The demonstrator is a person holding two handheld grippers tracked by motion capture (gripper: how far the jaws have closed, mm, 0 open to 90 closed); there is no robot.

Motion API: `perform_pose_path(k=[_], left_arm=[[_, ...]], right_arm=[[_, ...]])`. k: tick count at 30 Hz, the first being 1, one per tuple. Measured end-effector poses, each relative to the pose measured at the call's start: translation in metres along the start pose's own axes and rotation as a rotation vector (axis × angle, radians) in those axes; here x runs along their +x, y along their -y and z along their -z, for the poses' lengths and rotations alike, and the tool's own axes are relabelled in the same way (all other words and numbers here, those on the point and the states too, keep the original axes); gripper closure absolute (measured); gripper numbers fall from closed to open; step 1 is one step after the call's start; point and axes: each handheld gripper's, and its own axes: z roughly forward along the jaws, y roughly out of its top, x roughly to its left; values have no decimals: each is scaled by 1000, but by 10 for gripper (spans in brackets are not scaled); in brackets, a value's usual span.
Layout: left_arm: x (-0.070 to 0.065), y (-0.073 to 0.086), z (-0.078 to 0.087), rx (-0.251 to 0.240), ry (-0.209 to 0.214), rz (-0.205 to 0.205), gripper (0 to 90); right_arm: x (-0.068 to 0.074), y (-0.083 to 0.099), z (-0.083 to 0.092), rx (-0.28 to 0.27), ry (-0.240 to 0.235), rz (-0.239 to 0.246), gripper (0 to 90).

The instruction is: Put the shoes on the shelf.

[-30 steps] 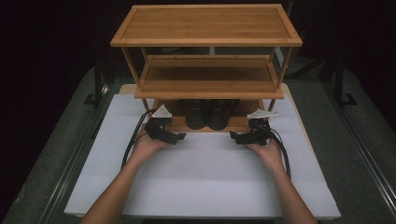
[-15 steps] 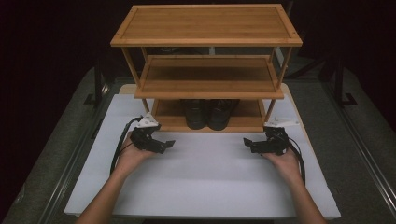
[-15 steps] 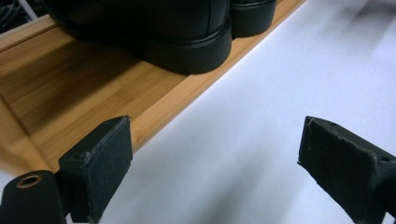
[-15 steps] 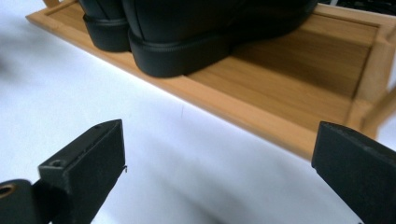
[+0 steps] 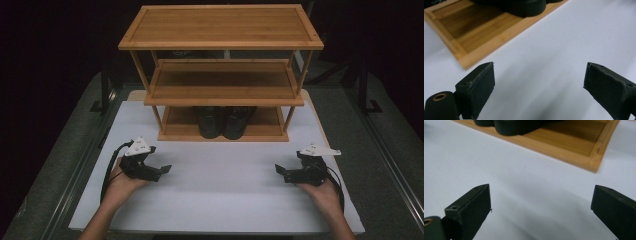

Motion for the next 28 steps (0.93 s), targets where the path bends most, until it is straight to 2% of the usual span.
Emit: perform_pose_path(k=[7, 9, 15, 16, 18, 21, 23, 24, 28], left_arm=[[-5, 26, 20, 27, -42, -2, 95], [-6, 35, 26, 23, -54, 3, 95], [-8, 58, 38, 50, -75, 24, 94], [-10, 61, 39, 51, -83, 23, 95], [-11, 69, 39, 66, -89, 25, 94], [-13, 78, 36, 79, -75, 41, 95], [-13, 79, 34, 104, -71, 40, 93], [-13, 79, 34, 103, -74, 34, 93], [-11, 79, 33, 106, -61, 52, 93]], right_arm=[[1, 22, 19, 46, 29, 35, 25], [1, 29, 26, 60, 46, 46, 25], [-4, 49, 42, 93, 90, 37, 25], [-5, 54, 44, 108, 107, 43, 25], [-6, 55, 45, 117, 106, 34, 25], [-6, 56, 46, 114, 115, 39, 25], [-5, 56, 42, 156, 104, 42, 26], [-5, 56, 42, 162, 104, 48, 26], [-6, 56, 42, 165, 93, 33, 26]])
